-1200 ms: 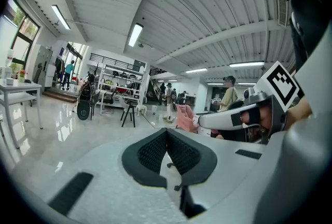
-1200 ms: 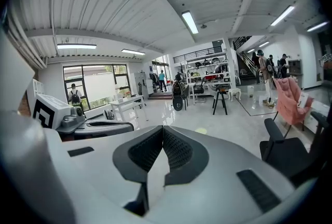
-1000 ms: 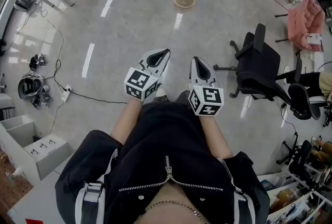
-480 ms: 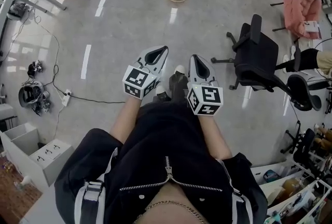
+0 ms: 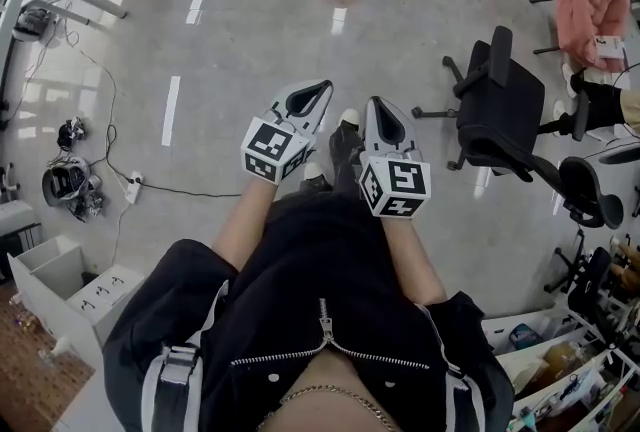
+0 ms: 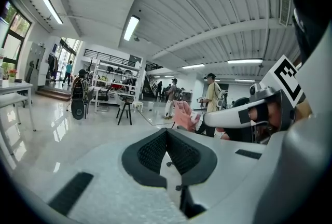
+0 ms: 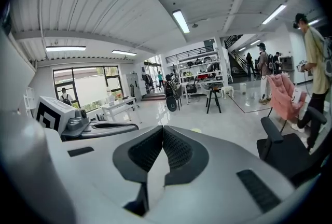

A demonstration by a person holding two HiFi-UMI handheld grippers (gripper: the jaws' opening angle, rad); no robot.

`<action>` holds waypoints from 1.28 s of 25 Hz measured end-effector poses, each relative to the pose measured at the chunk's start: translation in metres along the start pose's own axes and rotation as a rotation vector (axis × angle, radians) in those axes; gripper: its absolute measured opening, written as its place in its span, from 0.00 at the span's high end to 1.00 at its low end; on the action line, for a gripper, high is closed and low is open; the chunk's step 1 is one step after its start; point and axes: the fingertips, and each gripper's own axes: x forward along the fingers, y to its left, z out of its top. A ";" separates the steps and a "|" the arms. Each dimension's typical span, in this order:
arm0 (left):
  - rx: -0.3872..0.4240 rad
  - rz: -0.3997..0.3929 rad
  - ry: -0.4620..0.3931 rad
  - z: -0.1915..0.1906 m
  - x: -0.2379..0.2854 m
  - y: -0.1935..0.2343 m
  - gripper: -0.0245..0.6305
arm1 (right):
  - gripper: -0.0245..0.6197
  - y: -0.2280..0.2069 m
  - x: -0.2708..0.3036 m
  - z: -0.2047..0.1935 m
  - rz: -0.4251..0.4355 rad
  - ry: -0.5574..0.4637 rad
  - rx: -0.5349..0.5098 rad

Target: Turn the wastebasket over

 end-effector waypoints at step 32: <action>0.032 0.130 0.056 0.086 0.198 0.103 0.96 | 0.95 -0.145 0.189 0.103 0.150 0.046 0.039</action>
